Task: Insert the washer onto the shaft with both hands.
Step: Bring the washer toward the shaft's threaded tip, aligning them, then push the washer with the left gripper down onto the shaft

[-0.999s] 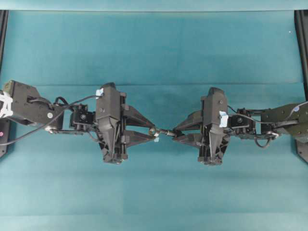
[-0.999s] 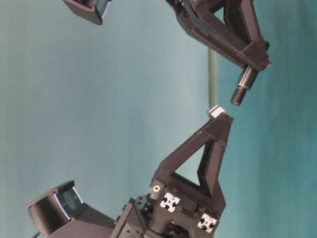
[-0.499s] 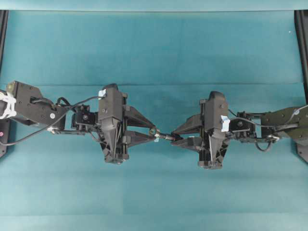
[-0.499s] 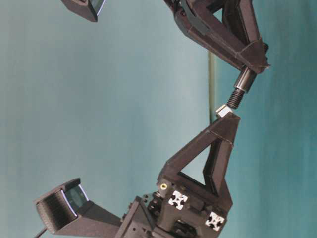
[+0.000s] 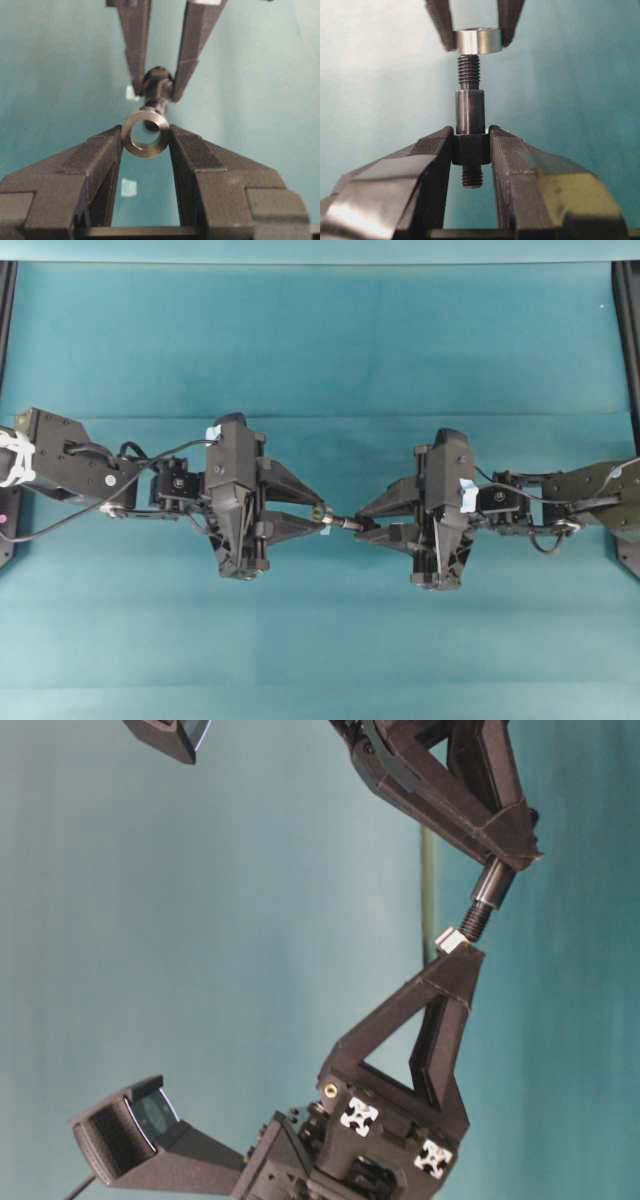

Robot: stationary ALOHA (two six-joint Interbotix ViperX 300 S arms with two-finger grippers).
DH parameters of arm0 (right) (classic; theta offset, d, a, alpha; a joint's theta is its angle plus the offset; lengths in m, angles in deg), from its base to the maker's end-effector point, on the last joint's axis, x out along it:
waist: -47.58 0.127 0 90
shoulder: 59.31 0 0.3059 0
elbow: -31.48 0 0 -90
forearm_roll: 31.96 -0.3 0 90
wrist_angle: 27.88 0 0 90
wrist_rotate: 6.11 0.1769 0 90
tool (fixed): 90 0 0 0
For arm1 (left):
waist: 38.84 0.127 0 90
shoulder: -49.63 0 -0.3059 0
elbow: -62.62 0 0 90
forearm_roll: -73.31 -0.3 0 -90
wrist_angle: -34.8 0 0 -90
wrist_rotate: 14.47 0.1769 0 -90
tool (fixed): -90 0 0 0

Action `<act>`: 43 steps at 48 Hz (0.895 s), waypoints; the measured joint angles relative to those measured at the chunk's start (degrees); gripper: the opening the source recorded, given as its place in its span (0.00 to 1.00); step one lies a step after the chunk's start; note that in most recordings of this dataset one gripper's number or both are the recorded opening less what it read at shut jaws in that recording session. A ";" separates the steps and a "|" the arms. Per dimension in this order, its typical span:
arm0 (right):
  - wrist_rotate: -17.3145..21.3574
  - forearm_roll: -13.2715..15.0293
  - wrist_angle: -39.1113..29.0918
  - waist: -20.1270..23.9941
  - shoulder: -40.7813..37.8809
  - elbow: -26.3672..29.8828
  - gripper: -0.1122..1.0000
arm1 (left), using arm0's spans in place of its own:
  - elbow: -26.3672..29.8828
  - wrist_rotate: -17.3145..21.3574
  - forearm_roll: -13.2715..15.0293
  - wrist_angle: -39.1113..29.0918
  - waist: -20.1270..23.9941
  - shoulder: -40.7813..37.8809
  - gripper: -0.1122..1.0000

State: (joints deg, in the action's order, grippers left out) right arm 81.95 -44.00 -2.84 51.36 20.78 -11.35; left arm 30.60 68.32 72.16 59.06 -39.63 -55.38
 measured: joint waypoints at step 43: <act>0.09 0.00 1.14 0.00 -0.35 0.53 0.10 | 2.72 0.00 0.00 0.00 -0.62 -2.64 0.44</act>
State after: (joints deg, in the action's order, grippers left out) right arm 82.04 -44.00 -1.69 51.36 20.43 -10.82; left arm 33.33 68.32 72.16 59.06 -40.24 -58.02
